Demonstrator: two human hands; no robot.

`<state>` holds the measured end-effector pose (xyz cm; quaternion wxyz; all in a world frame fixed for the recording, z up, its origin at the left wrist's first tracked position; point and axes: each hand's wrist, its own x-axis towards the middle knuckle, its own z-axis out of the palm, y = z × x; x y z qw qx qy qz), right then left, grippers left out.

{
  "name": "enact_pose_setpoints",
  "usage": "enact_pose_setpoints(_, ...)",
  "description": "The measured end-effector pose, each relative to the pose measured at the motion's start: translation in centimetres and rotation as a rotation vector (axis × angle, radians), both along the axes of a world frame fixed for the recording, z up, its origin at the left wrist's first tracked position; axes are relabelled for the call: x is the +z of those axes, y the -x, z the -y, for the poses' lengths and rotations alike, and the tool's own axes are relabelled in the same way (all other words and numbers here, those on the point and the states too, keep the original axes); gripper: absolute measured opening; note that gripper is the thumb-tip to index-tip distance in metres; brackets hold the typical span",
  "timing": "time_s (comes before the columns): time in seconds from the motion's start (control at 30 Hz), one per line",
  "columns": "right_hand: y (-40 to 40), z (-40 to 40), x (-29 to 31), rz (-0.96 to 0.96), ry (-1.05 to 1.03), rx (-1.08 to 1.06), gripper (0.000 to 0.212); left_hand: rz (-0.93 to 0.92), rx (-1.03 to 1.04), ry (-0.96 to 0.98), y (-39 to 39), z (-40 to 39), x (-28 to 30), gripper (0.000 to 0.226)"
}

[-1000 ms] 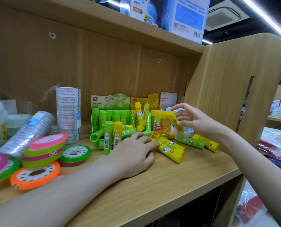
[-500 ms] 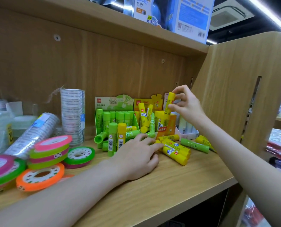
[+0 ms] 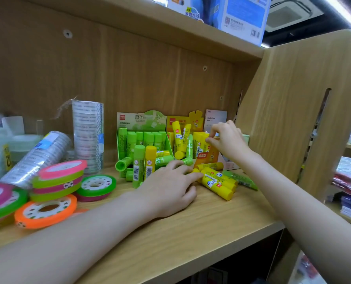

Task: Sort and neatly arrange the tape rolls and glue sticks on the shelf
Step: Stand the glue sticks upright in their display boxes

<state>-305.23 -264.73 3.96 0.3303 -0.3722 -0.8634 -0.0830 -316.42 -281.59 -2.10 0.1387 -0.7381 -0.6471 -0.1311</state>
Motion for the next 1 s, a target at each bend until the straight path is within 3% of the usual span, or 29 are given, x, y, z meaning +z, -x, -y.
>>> enact_pose_setpoints(0.17,1.0,0.1,2.4,0.132,-0.022,0.0,0.028,0.014,-0.01,-0.006,0.0,0.1,0.1,0.047)
enact_pose_setpoints(0.3,3.1,-0.2,1.8,0.389,0.101,-0.059,0.048,0.005,-0.013,-0.008,0.0,0.0,0.0,0.047)
enact_pose_setpoints(0.43,3.8,-0.8,1.7,0.405,0.174,-0.069,0.051,-0.004,-0.007,0.002,0.1,-0.1,-0.2,0.06)
enact_pose_setpoints(0.63,2.6,-0.5,1.5,0.138,0.079,0.074,0.024,-0.005,-0.006,0.006,0.0,-0.1,-0.2,0.059)
enact_pose_setpoints(0.77,1.6,0.3,1.4,0.055,0.097,0.231,0.021,-0.016,-0.004,0.0,0.0,-0.1,0.0,0.047)
enact_pose_setpoints(0.87,1.0,1.0,2.8,-0.197,-0.006,0.267,0.021,-0.01,-0.008,0.001,0.0,0.0,-0.1,0.047)
enact_pose_setpoints(0.93,1.1,1.9,4.1,-0.46,0.082,0.346,0.021,-0.009,-0.013,-0.004,0.1,-0.2,-0.3,0.048)
enact_pose_setpoints(1.0,1.9,2.8,4.4,-0.582,0.314,0.473,0.022,-0.022,-0.011,-0.006,0.2,-0.2,-0.3,0.058)
